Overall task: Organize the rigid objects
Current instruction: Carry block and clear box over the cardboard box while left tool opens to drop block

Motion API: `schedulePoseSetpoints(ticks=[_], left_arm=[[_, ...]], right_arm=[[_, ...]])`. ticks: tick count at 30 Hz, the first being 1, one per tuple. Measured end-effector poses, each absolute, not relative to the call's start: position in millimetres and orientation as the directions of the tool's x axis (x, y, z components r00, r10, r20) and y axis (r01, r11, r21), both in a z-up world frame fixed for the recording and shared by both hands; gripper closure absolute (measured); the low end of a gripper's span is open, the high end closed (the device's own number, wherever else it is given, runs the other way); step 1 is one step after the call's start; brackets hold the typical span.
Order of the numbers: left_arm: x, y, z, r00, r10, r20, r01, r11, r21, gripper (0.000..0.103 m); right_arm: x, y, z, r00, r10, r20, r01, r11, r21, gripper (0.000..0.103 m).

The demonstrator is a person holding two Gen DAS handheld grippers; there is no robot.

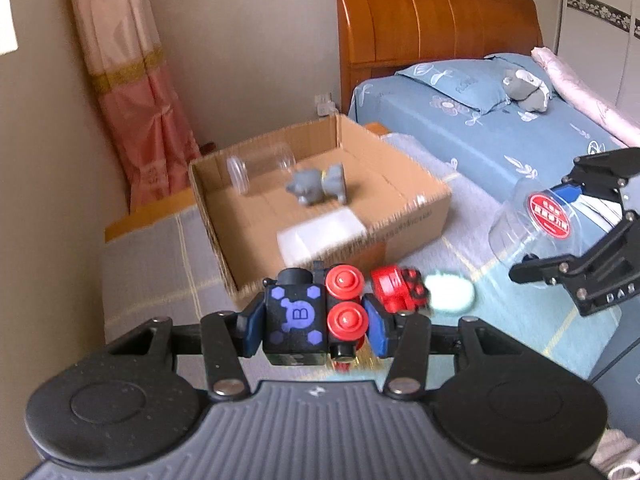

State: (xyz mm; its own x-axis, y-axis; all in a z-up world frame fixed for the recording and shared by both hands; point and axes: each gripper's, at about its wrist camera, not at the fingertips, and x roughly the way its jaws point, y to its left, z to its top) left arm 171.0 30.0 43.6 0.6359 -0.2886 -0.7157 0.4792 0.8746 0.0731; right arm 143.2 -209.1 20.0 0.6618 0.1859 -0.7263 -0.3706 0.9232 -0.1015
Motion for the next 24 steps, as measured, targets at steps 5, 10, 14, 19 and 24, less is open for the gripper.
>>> schedulePoseSetpoints(ticks=[5,10,14,19,24], left_arm=[[203.5,21.1,54.2,0.66,-0.278,-0.698,0.474,0.875,0.1,0.054],[241.1,14.6,59.1,0.667,-0.275,-0.693,0.464,0.88,0.097,0.054],[270.1,10.3,57.3,0.661,-0.268,-0.701,0.45,0.889,0.085,0.054],[303.6,6.0,43.7,0.651,-0.242,-0.72,0.417,0.906,0.072,0.054],[321.7,5.4,26.6,0.659,-0.23,-0.716,0.377,0.925,0.049,0.042]], right_arm=[[158.4,-209.4,28.0,0.676,0.187,-0.713,-0.371,0.922,-0.11,0.022],[174.2,-210.2,35.8,0.691,0.19,-0.697,-0.366,0.924,-0.111,0.022],[185.8,-209.9,40.9,0.701,0.19,-0.687,-0.362,0.925,-0.114,0.022],[195.0,-209.0,46.5,0.708,0.194,-0.679,-0.361,0.926,-0.113,0.022],[199.5,-209.2,49.2,0.712,0.183,-0.678,-0.351,0.929,-0.119,0.022]])
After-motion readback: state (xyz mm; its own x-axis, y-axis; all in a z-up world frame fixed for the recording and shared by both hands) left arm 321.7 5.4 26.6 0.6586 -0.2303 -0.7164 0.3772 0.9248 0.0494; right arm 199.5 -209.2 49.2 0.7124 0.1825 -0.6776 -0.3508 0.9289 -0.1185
